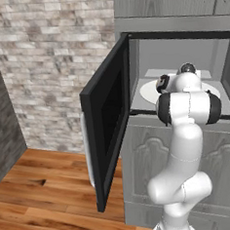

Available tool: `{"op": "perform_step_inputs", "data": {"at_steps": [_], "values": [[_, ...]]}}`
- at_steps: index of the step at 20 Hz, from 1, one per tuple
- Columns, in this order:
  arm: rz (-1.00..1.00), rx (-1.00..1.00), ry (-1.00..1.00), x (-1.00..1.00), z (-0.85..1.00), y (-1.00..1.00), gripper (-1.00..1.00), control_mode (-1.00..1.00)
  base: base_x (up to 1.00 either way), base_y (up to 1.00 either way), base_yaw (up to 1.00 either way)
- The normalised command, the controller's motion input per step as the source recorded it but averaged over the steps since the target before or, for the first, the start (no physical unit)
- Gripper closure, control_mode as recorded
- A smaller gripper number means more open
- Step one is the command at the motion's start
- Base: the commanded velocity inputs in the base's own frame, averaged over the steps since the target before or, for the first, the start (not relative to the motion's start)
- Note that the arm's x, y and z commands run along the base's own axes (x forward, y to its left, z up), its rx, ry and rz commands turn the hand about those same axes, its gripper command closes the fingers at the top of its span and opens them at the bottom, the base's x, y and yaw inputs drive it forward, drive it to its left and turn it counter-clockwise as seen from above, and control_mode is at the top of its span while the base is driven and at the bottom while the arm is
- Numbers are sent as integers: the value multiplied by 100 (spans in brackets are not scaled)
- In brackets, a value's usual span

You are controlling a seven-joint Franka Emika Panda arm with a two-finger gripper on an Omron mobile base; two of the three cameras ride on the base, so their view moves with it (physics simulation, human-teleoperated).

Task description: Pick the chicken drumstick from the counter and place it in the microwave. Then turn on the microwave.

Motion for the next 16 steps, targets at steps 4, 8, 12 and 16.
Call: {"op": "perform_step_inputs", "data": {"at_steps": [4, 8, 12, 16], "values": [[0, 0, 0, 0, 0, 0, -100, -100, 0, 0, 0], [0, 0, 0, 0, 0, 0, -100, -100, 0, 0, 0], [0, 0, 0, -16, 0, 0, -100, -100, 0, 0, 0], [0, 0, 0, -36, 0, 0, -100, -100, 0, 0, 0]]}}
